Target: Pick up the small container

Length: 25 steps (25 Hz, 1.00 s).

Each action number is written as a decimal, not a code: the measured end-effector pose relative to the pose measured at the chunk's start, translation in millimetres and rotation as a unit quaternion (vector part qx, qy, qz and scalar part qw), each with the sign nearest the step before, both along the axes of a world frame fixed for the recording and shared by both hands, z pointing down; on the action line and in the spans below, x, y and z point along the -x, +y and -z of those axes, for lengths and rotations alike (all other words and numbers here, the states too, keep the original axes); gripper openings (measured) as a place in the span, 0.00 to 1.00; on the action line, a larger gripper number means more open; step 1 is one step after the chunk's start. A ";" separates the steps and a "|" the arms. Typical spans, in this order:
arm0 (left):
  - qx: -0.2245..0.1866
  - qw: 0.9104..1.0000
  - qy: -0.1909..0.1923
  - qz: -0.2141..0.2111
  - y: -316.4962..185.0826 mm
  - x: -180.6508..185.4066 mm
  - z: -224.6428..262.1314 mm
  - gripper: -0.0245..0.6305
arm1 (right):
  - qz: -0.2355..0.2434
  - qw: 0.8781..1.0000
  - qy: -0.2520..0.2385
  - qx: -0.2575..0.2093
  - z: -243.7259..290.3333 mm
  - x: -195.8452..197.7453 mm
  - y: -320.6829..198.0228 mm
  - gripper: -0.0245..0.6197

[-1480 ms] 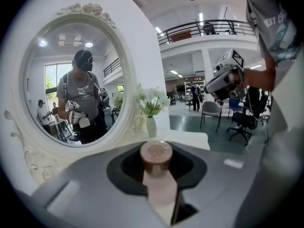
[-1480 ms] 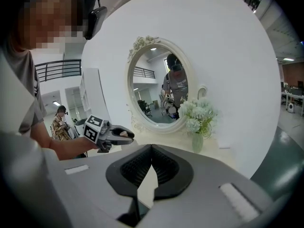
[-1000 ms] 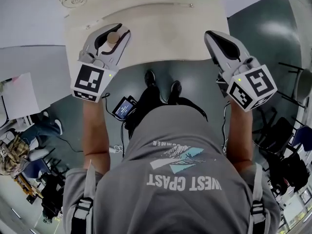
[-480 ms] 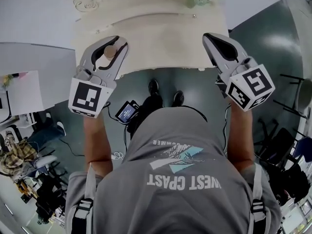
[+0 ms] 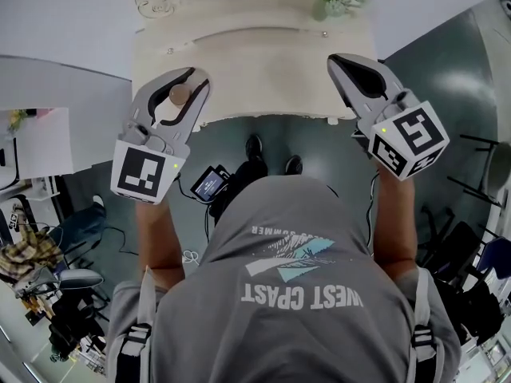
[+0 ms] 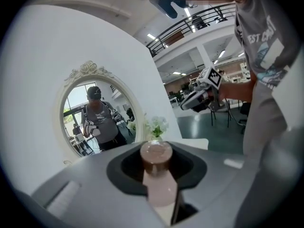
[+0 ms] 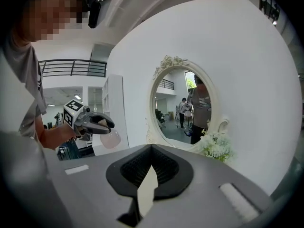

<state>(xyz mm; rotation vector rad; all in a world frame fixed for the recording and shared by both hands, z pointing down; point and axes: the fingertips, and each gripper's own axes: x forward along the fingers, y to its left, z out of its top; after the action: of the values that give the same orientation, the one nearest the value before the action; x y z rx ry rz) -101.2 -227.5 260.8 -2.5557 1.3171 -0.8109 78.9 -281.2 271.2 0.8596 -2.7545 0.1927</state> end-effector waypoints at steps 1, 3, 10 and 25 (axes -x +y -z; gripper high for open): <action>-0.001 1.000 0.000 0.001 2.4 0.7 1.7 0.18 | 0.007 1.000 0.006 -0.003 0.6 3.2 1.7 0.04; -0.004 1.000 0.000 0.004 8.3 1.5 5.5 0.18 | 0.023 0.999 0.023 -0.009 1.8 9.7 6.6 0.04; -0.008 1.000 -0.001 0.020 27.7 3.6 14.6 0.18 | 0.058 0.996 0.054 -0.029 6.1 21.9 20.5 0.04; 0.005 0.999 0.005 0.042 39.3 21.1 -2.9 0.18 | 0.073 0.995 0.064 -0.019 -1.8 36.2 29.4 0.04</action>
<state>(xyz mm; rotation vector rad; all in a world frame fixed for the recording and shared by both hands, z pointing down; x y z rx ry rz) -122.2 -188.2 263.6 -2.5297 1.4358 -0.8211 42.7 -251.8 272.9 0.6522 -2.6938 0.0557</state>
